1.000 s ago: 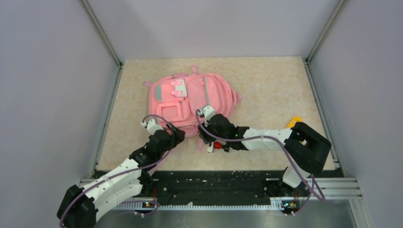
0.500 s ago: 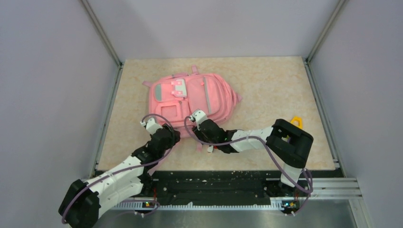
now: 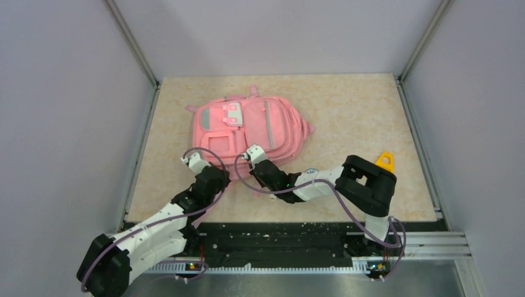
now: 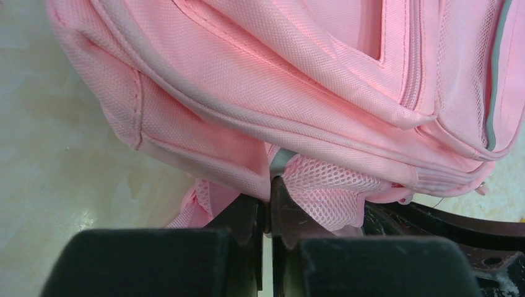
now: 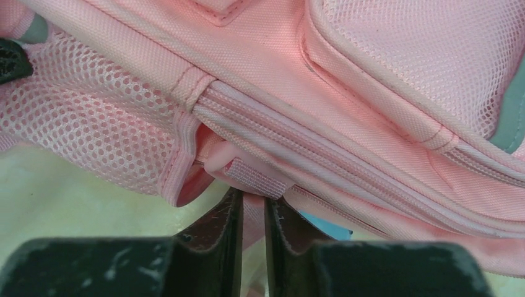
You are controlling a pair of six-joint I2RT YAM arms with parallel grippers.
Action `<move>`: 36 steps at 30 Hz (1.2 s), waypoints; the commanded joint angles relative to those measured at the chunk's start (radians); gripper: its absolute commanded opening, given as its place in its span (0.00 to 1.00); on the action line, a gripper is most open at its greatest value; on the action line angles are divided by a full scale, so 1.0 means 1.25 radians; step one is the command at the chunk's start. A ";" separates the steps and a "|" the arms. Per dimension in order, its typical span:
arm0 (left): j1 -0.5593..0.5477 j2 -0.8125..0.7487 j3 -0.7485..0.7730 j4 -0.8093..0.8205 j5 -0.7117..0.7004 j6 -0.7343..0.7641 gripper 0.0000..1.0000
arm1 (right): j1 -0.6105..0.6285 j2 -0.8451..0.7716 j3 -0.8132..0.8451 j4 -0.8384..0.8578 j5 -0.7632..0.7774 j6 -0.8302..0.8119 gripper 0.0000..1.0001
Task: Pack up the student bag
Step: Zip the student bag at the center of the board.
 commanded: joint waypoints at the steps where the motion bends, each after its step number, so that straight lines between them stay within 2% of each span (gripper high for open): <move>1: 0.008 0.001 0.019 -0.020 -0.035 0.030 0.00 | 0.009 0.011 0.017 0.076 0.040 -0.006 0.11; 5: 0.019 -0.001 0.032 -0.024 -0.032 0.054 0.00 | 0.009 -0.011 0.007 0.059 0.041 -0.008 0.00; 13: 0.100 -0.007 0.081 -0.048 0.003 0.146 0.00 | 0.010 -0.074 0.004 -0.088 0.079 0.071 0.00; 21: 0.279 0.000 0.146 -0.044 0.102 0.247 0.00 | 0.004 -0.170 -0.037 -0.178 0.129 0.100 0.00; 27: 0.427 0.103 0.218 0.006 0.205 0.291 0.00 | -0.036 -0.213 -0.059 -0.217 0.127 0.118 0.00; 30: 0.475 0.169 0.272 0.035 0.257 0.297 0.00 | -0.059 -0.225 -0.070 -0.214 0.086 0.115 0.00; 34: 0.477 0.192 0.289 0.047 0.271 0.311 0.00 | -0.065 -0.228 -0.046 -0.195 -0.063 0.092 0.00; 36: 0.478 0.187 0.286 0.043 0.276 0.312 0.00 | -0.063 -0.218 -0.020 -0.194 -0.144 0.112 0.06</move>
